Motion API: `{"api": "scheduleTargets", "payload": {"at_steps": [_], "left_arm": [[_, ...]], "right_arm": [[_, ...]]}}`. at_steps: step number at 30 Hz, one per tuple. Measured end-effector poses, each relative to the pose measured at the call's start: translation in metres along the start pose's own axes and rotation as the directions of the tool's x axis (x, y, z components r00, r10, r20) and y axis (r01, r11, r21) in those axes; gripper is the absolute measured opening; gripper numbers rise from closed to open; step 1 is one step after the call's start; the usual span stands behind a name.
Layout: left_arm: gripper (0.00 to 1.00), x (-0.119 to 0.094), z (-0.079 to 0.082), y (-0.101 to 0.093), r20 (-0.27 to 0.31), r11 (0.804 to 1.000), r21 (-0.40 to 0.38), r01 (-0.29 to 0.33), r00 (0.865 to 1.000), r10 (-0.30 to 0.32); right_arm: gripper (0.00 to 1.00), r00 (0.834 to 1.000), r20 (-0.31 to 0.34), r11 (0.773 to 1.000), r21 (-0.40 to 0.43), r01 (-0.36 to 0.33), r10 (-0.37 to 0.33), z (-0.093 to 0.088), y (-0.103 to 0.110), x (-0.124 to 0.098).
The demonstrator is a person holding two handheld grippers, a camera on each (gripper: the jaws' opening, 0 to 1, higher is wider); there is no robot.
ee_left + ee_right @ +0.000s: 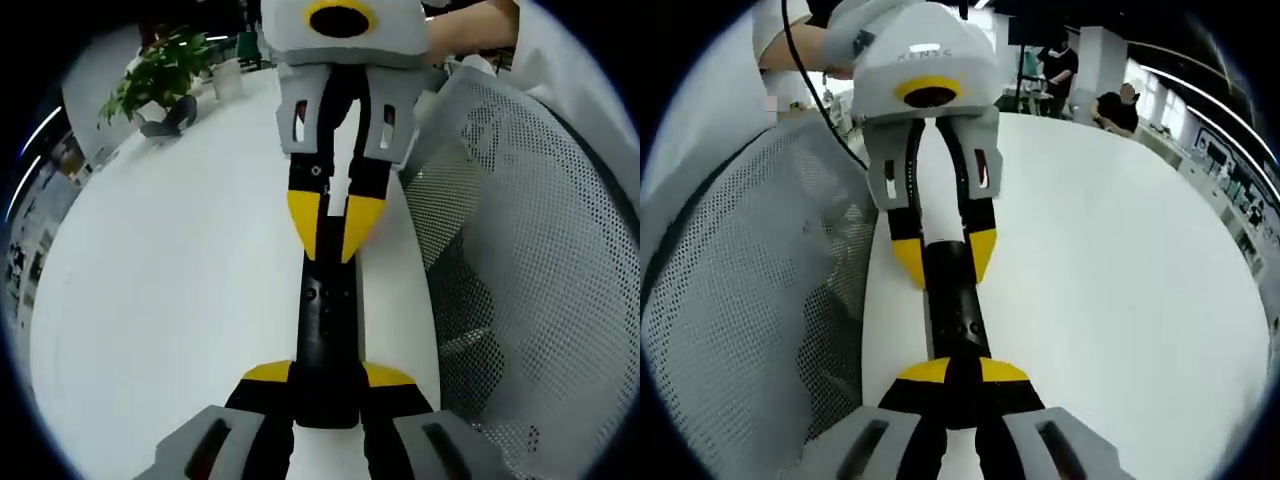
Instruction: Press the specified remote control buttons in sequence, fully releasing each button before pressing the next.
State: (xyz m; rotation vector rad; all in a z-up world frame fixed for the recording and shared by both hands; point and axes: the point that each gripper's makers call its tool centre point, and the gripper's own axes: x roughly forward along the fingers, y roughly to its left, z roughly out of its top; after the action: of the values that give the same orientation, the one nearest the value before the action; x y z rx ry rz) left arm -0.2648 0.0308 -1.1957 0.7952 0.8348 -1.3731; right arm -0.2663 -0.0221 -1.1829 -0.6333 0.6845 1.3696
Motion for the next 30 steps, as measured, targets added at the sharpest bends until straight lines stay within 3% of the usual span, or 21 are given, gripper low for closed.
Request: {"api": "scheduleTargets", "payload": {"at_steps": [4,8,10,13,17,18,20,24,27,30], "left_arm": [[0.22,-0.0002,0.0002,-0.0001,-0.001,1.0,0.003,0.0,1.0,0.0],[0.22,0.0,0.0004,0.0002,0.003,1.0,0.001,0.0,1.0,0.0],[0.22,-0.0001,0.0004,0.0004,0.008,1.0,-0.001,0.0,1.0,0.0],[0.22,-0.0002,0.0006,0.0007,0.014,1.0,-0.005,0.0,1.0,0.001],[0.22,0.0,0.0007,0.001,0.015,1.0,-0.007,0.0,1.0,0.0],[0.22,0.0,0.0007,0.0009,0.016,1.0,-0.009,0.0,1.0,0.001],[0.22,0.0001,0.0007,0.001,0.016,1.0,-0.014,-0.003,1.0,0.003],[0.22,0.0002,0.0008,0.0008,0.019,1.0,-0.018,-0.006,1.0,0.006],[0.22,0.0,0.0006,0.0004,0.023,1.0,-0.017,-0.006,1.0,0.006],[0.22,-0.0001,0.0005,0.0001,0.023,1.0,-0.019,-0.008,1.0,0.008]], "right_arm": [[0.06,0.999,-0.04,0.993,-0.119,-0.022,0.017,0.0021,0.0014,0.0019],[0.08,0.992,-0.114,0.967,-0.242,-0.077,0.051,0.0043,0.0001,0.0044],[0.07,0.988,-0.135,0.975,-0.198,-0.105,0.08,0.0045,0.0009,0.0049],[0.07,0.983,-0.163,0.969,-0.217,-0.117,0.083,0.0044,0.0009,0.006],[0.06,0.973,-0.221,0.988,-0.12,-0.099,0.071,0.0025,-0.0002,0.0067],[0.06,0.974,-0.222,0.998,-0.019,-0.06,0.055,0.0032,-0.0015,0.0073],[0.06,0.976,-0.217,0.999,0.043,-0.023,0.032,0.0035,-0.0027,0.0076],[0.06,0.98,-0.198,1.0,-0.001,0.016,-0.016,0.0031,-0.0006,0.0069],[0.05,0.99,-0.135,0.992,-0.12,0.031,-0.048,0.0053,0.0007,0.0064],[0.02,0.993,-0.117,0.982,-0.19,0.009,-0.031,0.0054,0.0066,0.0071]]}}
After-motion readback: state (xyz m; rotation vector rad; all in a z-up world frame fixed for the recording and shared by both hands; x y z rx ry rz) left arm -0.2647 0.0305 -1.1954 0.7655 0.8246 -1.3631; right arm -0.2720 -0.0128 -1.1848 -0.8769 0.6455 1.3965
